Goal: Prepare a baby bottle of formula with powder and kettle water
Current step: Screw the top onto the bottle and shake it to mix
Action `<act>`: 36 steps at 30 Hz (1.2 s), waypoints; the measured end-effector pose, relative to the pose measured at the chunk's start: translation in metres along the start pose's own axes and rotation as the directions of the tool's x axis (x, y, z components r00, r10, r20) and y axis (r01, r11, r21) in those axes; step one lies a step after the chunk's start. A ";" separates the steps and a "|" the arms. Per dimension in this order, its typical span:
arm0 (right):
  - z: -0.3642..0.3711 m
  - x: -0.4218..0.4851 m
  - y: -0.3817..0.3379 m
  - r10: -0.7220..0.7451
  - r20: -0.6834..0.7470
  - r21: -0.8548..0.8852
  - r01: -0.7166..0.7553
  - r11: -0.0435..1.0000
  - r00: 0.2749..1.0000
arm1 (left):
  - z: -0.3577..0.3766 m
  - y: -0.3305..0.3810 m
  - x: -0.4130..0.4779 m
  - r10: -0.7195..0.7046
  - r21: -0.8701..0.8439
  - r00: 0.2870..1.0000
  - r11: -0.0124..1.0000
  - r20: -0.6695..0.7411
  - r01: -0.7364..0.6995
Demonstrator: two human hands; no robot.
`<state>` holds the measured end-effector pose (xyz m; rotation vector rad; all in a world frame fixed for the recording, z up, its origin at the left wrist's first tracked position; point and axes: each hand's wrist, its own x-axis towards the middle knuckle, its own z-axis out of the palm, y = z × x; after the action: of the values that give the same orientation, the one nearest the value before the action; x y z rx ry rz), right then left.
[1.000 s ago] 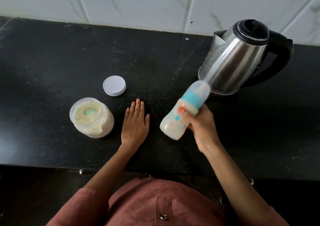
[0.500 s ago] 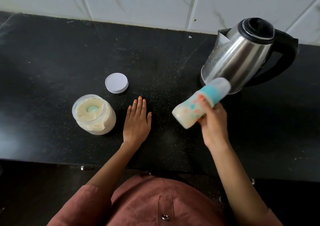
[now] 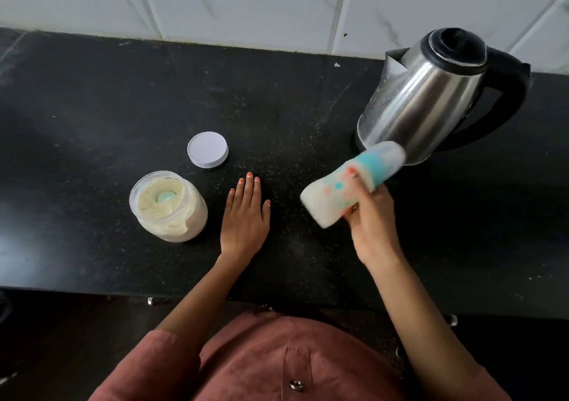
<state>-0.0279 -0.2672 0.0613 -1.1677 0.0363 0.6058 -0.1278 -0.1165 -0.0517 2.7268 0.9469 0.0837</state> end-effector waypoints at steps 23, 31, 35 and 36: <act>-0.005 -0.006 0.003 0.049 0.113 -0.198 -0.026 0.980 0.992 | 0.001 -0.001 0.001 -0.005 0.001 1.000 1.000 -0.002 0.005; 0.000 0.010 -0.003 -0.044 -0.102 0.102 0.054 0.993 0.994 | 0.001 -0.001 0.000 0.002 0.002 1.000 1.000 -0.006 -0.002; -0.001 -0.008 0.009 0.026 0.131 -0.275 0.011 0.961 0.991 | 0.001 -0.001 0.001 0.000 -0.005 1.000 1.000 0.002 0.000; -0.002 -0.004 0.006 0.009 0.118 -0.246 0.021 0.969 0.993 | 0.001 -0.001 0.001 0.002 -0.007 1.000 1.000 -0.001 -0.002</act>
<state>-0.0335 -0.2692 0.0566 -1.3703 -0.1479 0.6872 -0.1276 -0.1154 -0.0533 2.7214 0.9423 0.0887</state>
